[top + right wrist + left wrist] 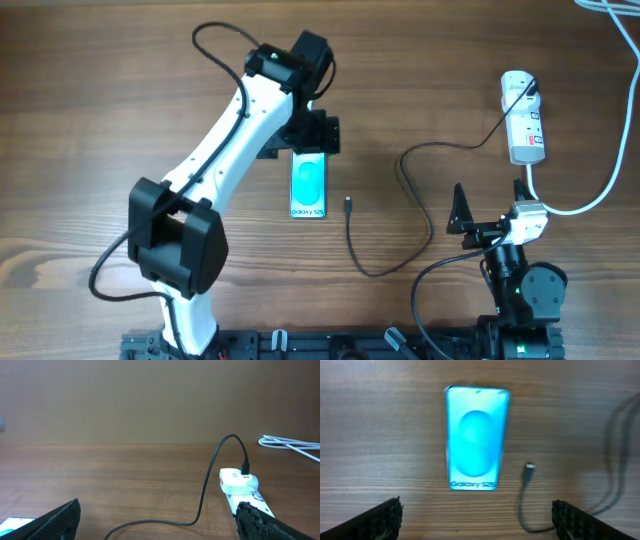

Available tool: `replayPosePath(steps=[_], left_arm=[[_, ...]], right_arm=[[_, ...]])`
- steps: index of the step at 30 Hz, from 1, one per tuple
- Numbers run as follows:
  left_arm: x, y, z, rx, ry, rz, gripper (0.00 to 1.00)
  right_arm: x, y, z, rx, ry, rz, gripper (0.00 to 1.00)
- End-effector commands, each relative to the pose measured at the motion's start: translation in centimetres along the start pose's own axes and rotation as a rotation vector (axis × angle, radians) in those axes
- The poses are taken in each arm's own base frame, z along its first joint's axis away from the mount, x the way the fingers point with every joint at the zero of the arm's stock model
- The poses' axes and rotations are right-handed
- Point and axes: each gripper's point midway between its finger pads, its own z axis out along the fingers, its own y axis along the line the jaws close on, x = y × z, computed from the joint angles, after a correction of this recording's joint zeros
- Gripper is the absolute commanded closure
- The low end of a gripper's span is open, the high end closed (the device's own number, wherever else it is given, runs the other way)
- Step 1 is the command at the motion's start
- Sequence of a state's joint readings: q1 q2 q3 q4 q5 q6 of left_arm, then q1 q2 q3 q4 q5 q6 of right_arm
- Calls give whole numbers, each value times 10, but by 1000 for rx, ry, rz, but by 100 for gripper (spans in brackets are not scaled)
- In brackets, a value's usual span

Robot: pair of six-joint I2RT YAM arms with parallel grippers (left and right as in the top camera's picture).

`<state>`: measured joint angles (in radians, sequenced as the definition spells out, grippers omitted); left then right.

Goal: Plug charger to phone and switch on socket
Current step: 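Swing the left arm up and over the phone, gripper open, then lower the left gripper onto the phone's top edge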

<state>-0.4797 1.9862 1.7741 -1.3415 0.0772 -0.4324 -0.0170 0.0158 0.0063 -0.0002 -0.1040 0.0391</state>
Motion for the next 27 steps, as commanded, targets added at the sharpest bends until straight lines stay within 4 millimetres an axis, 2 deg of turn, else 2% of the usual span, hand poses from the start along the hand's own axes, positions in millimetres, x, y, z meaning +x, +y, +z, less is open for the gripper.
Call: replayPosePath(steps=[1,5,10,16,21,24,27], left_arm=[[9,11,21,-34,45,-46,0],[12,6,29,-34,44,-65,0],[15,-11,40,-51,4,-8,0],[12,-6,40,-112,-33,10,0],[3,9,41,-117,-31,-34,0],[5,12,52,-115,-25,-37,0],[11,7,69,-75,-8,-27,0]], right_arm=[[-2,-1,0,3,-9,-12,0],[-2,-1,0,3,-9,-12,0],[-2,-1,0,3,-8,-12,0],[-2,-1,0,3,-9,-12,0],[-2,-1,0,3,-9,-12,0],[-2,-1,0,3,-9,-12,0],[-2,-1,0,3,-8,-12,0]])
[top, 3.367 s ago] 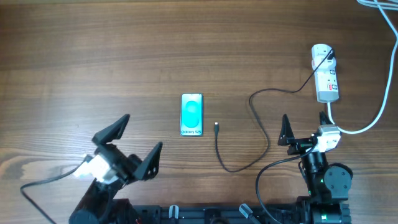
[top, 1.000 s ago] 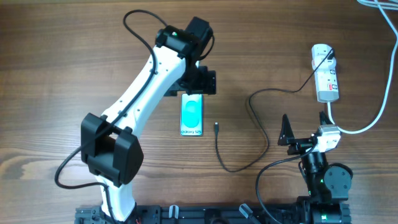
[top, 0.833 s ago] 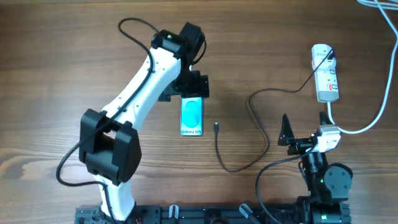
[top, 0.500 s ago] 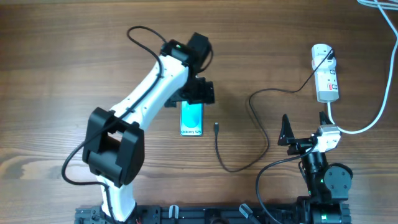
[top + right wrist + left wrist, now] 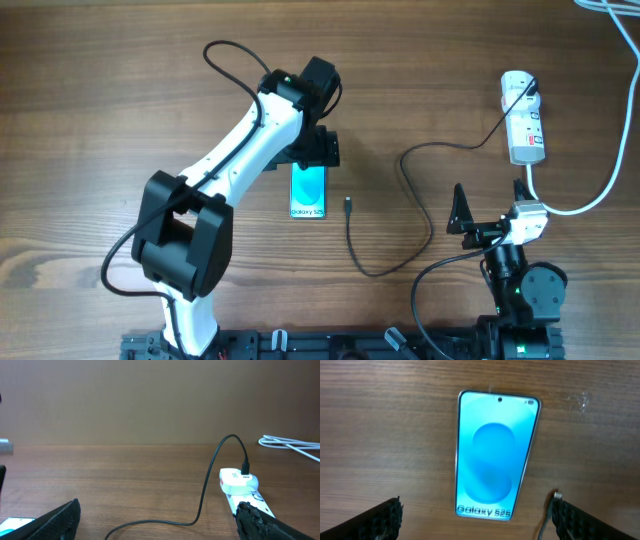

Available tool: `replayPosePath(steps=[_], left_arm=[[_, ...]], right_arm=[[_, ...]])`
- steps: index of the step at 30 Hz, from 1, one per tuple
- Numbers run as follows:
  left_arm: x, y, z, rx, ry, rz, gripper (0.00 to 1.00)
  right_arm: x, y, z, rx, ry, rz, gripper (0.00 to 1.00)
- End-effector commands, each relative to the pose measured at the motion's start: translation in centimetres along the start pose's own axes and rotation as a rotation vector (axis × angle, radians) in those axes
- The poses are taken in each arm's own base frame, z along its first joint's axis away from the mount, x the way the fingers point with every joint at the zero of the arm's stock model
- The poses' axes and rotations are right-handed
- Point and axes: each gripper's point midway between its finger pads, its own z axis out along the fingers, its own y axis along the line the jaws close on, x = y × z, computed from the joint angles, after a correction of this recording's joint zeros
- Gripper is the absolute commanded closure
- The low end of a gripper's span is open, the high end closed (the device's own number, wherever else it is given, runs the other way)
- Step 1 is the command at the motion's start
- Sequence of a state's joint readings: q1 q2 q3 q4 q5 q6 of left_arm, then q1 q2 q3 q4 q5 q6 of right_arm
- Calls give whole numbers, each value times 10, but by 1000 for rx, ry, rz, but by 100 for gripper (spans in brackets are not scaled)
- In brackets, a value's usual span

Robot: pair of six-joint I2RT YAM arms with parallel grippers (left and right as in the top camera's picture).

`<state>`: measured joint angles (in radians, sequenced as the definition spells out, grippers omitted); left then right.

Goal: Plug charger to phone and switch on socket
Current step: 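Lower the left gripper onto the phone's top edge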

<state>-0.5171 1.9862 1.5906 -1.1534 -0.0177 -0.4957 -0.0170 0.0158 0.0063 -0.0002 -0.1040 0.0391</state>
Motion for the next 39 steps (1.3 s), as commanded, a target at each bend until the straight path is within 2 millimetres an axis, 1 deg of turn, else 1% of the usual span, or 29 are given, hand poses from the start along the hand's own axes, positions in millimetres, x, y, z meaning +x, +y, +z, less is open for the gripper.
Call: replayPosePath(steps=[1,5,14,18,22,27,30,39], left_arm=[[14,-3,26,14,46,2,0],[21,-10,41,63,62,5,0],[18,-12,52,68,57,4,0],[20,-15,63,58,72,9,0],[23,-13,72,28,82,17,0],[23,-11,75,11,82,19,0],[21,-6,78,-18,72,20,0],[29,0,101,-59,127,20,0]], right_arm=[[-2,-1,0,3,-9,-12,0],[-2,-1,0,3,-9,-12,0],[-2,-1,0,3,-9,-12,0],[-2,-1,0,3,-9,-12,0],[-2,-1,0,3,-9,-12,0],[-2,-1,0,3,-9,-12,0],[-2,-1,0,3,-9,-12,0],[-2,-1,0,3,-9,-12,0]])
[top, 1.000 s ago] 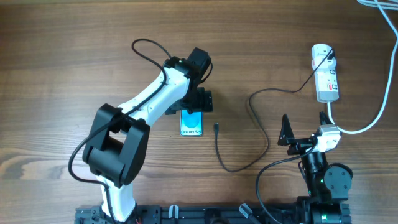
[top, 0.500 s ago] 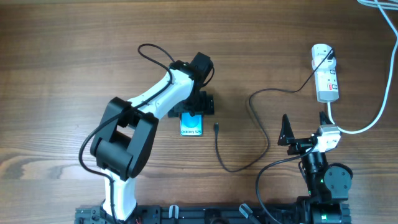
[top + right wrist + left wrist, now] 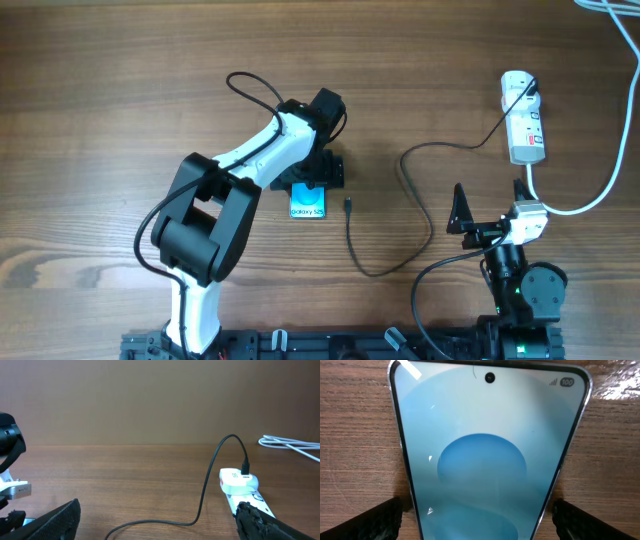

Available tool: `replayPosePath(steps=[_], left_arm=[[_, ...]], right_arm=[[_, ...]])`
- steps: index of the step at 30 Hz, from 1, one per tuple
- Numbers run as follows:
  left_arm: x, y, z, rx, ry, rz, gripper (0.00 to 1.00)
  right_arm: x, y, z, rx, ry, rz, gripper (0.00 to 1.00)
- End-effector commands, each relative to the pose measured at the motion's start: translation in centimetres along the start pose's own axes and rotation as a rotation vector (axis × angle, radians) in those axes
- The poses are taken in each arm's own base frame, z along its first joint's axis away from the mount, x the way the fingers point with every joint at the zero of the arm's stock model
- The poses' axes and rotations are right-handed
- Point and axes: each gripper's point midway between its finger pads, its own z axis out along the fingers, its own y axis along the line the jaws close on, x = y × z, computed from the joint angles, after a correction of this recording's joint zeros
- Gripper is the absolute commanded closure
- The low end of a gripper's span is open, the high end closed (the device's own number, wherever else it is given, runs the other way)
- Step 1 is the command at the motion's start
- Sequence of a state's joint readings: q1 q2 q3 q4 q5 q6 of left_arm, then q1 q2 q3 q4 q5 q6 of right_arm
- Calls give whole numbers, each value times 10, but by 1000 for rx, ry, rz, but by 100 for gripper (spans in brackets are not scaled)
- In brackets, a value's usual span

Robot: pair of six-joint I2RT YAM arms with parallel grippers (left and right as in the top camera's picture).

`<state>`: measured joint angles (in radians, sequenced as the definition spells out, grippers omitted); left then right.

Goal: Plug charger to phone and switch on socket
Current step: 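Lower the left gripper onto the phone's top edge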

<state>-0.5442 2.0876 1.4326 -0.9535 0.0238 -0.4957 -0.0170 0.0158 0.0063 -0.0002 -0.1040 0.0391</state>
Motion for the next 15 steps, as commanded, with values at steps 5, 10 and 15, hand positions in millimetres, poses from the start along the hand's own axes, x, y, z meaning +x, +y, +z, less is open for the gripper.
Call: replayPosePath(steps=[5,10,15], left_arm=[[6,8,33,-59,52,-9,0],[6,8,33,-59,53,-9,2],[6,8,33,-59,52,-9,18]], right_arm=[[-2,-1,0,3,-9,-12,0],[-2,-1,0,3,-9,-12,0],[-2,-1,0,3,-9,-12,0]])
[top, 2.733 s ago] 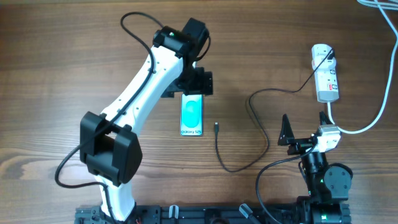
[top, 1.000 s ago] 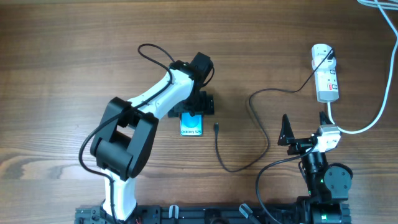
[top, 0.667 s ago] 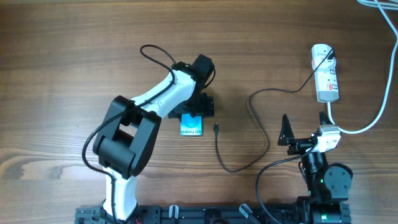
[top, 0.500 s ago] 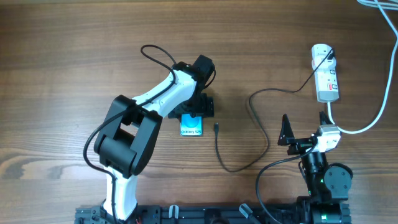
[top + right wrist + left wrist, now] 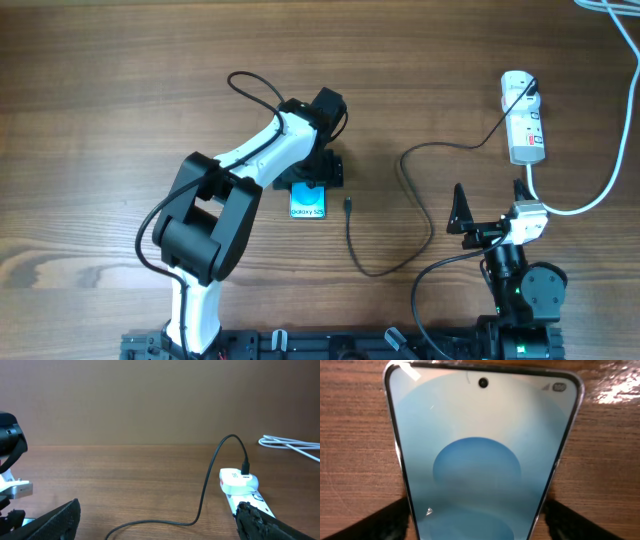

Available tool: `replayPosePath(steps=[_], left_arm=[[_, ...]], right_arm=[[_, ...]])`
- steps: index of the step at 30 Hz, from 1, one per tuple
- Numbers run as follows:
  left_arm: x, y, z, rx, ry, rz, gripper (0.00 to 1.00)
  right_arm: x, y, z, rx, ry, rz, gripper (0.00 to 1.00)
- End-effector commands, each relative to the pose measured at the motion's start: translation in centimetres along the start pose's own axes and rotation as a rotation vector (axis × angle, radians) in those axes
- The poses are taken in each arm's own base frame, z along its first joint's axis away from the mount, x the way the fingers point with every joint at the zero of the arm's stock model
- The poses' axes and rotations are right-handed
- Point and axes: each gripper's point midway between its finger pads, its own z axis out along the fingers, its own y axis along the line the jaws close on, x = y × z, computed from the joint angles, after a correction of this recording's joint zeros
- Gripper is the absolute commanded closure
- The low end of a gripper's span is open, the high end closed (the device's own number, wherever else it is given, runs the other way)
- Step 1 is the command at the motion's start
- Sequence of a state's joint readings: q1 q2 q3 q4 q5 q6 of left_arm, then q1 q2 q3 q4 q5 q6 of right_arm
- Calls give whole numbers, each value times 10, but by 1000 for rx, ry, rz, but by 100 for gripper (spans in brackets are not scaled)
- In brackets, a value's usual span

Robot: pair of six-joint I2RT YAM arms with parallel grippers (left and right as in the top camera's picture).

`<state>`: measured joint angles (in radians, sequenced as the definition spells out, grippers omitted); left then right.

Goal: Plug charger to phone and switch on socket
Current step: 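Lower the left gripper onto the phone's top edge, then grasp the phone with the left gripper and lift it upright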

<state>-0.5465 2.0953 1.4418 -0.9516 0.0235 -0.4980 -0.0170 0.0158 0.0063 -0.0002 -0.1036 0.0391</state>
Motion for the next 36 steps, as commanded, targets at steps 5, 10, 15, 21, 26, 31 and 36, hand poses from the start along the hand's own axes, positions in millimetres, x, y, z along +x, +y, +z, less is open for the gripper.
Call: replayPosePath(steps=[5,10,15,21,26,31,36], left_arm=[[9,11,32,-62,58,-9,22],[10,12,30,-66,65,-10,23],[7,10,10,-60,55,-10,23],[1,-6,-36,9,43,-10,25],[10,-30,-69,151,83,-7,25],[36,-61,-105,392,222,-14,27],[50,-90,-169,786,377,-43,29]], right_arm=[[-2,-1,0,3,-9,-12,0],[-2,-1,0,3,-9,-12,0],[-2,-1,0,3,-9,-12,0],[-2,-1,0,3,-9,-11,0],[-2,-1,0,2,-9,-12,0],[-2,-1,0,2,-9,-12,0],[-2,-1,0,2,-9,-12,0]])
